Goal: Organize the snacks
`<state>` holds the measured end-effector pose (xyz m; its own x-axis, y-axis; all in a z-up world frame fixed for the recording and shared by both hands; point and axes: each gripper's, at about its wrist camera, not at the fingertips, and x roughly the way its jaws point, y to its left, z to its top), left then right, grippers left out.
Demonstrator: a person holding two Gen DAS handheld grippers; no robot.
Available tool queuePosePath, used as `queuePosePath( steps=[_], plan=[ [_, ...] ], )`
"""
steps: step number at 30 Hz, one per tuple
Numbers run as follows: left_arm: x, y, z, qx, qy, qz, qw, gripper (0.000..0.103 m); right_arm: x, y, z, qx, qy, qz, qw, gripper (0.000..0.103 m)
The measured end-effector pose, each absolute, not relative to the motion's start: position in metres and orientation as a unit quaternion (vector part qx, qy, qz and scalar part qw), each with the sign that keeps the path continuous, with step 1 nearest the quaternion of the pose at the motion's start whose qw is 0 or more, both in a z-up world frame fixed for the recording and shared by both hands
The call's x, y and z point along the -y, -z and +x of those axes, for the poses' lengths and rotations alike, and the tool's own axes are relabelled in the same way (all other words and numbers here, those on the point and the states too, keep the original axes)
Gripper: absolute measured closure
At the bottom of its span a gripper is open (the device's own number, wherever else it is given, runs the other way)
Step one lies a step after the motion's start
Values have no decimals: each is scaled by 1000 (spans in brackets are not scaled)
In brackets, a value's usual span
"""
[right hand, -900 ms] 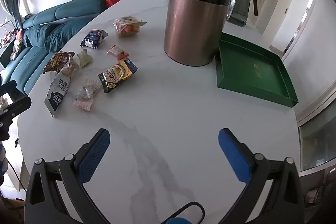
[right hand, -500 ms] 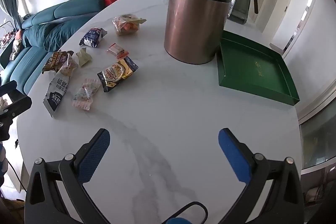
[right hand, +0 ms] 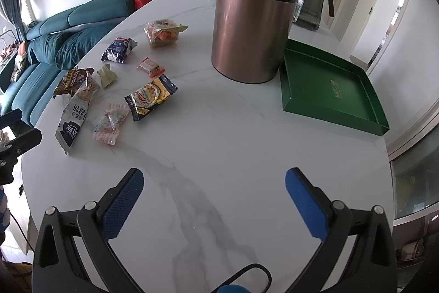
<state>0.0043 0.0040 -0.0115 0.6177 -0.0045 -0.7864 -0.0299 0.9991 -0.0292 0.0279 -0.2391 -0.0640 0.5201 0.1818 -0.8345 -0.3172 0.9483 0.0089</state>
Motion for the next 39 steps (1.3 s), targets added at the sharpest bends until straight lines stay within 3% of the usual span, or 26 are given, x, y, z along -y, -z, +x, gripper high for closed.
queuePosePath(
  steps=[39],
  plan=[
    [-8,19,7,-461,-17,-26,887,1,240,69,25,-470,-136,-66,870,0]
  ],
)
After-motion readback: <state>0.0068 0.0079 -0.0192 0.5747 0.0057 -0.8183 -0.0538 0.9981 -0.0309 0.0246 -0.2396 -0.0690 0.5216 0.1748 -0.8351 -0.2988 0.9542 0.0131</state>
